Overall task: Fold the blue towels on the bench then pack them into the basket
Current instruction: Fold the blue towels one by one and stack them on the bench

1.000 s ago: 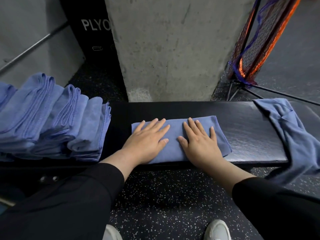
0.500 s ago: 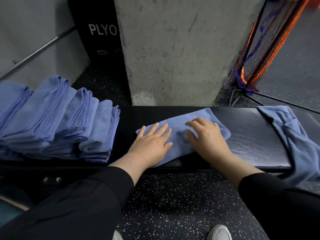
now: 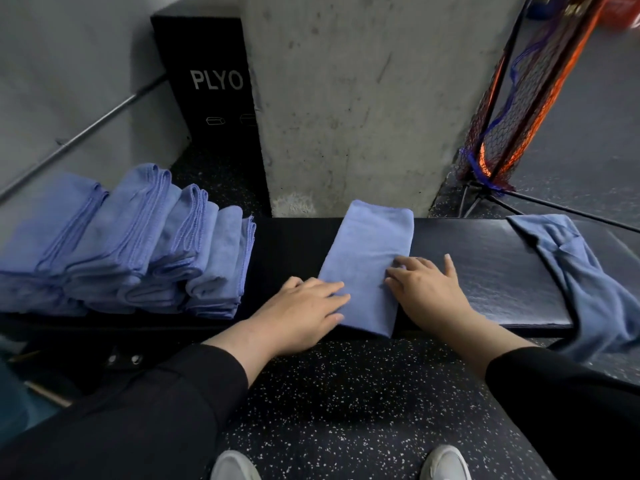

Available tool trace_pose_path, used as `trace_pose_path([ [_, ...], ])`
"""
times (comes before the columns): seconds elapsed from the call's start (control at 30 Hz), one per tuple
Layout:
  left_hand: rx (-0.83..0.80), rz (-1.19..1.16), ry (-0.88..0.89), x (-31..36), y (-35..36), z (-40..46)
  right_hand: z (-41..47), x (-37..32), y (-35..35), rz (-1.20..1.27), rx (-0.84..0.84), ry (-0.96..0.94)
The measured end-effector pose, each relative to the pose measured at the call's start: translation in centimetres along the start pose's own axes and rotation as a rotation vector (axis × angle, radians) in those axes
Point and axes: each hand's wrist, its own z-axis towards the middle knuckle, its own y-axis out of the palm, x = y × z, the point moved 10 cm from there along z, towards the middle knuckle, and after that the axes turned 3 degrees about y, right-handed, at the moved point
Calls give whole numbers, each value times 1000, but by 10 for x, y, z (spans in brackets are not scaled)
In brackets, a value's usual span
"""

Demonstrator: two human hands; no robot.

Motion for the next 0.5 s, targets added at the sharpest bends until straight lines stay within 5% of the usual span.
trace_pose_path([
  [0.23,54,26,26,-16,-5,-17,-40,-31,-7,149,57,-515],
  [0.33,70,58,13,-17,-8,-18,-54,-31,11,43,-21,-523],
  [0.5,67,70,14,-6,-13,-15,-57,-37,-1,93,171,-458],
])
